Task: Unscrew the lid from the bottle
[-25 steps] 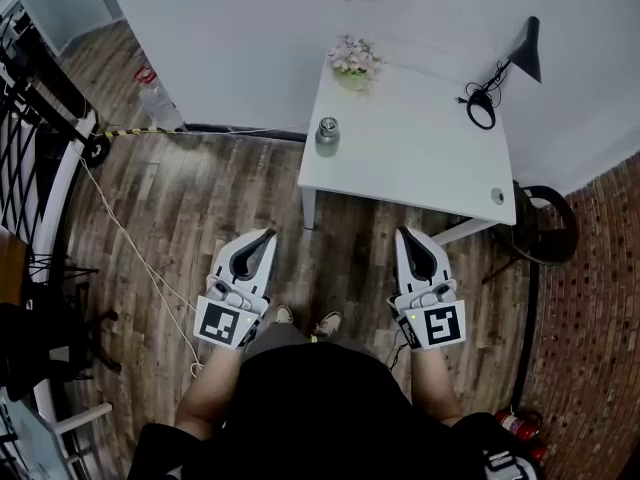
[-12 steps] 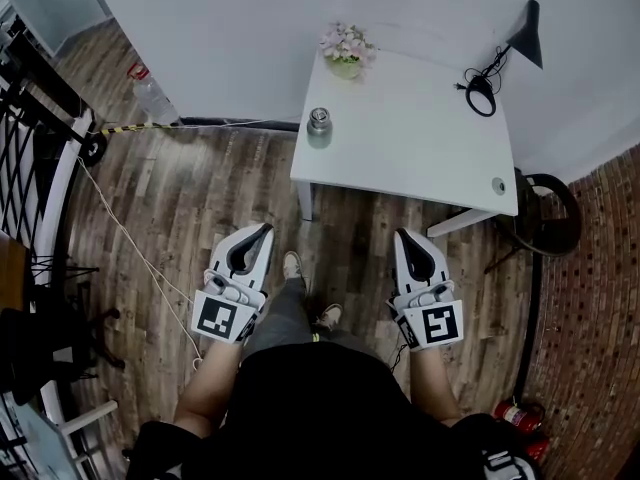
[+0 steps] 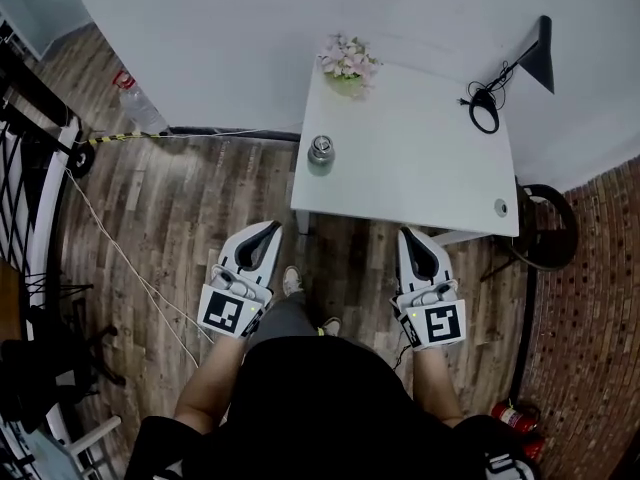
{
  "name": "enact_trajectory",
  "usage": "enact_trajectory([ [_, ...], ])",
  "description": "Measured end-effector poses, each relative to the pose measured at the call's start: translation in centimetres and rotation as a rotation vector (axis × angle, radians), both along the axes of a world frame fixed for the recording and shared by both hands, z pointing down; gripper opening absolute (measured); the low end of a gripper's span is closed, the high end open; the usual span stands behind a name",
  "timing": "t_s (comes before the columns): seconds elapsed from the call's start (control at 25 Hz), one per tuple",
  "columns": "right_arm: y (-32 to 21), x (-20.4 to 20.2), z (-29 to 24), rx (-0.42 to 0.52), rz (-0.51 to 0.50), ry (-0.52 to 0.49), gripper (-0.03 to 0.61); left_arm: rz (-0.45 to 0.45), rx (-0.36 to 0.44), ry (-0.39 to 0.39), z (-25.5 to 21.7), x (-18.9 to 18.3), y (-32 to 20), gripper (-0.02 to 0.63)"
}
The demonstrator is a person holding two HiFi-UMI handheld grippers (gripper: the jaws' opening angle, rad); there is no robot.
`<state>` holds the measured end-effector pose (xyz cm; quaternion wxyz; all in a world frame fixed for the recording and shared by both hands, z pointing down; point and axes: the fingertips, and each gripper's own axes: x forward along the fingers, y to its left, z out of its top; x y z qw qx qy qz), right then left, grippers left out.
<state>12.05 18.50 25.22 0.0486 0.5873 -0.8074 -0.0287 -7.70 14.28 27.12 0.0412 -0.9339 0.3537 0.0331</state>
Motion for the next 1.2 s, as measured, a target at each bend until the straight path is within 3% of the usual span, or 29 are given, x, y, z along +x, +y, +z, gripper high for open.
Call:
enact_trajectory([
  [0.24, -6.2, -1.2, -0.3, -0.012, 0.016, 0.036, 0.012, 0.036, -0.028, 0.022, 0.9, -0.2, -6.9, 0.025],
  [0.52, -10.9, -2.3, -0.6, -0.027, 0.057, 0.047, 0.014, 0.116, -0.134, 0.03, 2.4, 1.0, -11.8, 0.025],
  [0.84, -12.7, -1.0, 0.1, -0.055, 0.068, 0.053, 0.012, 0.148, -0.108, 0.047, 3.4, 3.5, -14.4, 0.023],
  [1.2, -15.5, -0.8, 0.2, -0.054, 0.0, 0.063, 0.013, 0.092, -0.124, 0.02, 3.5, 3.9, -15.5, 0.025],
])
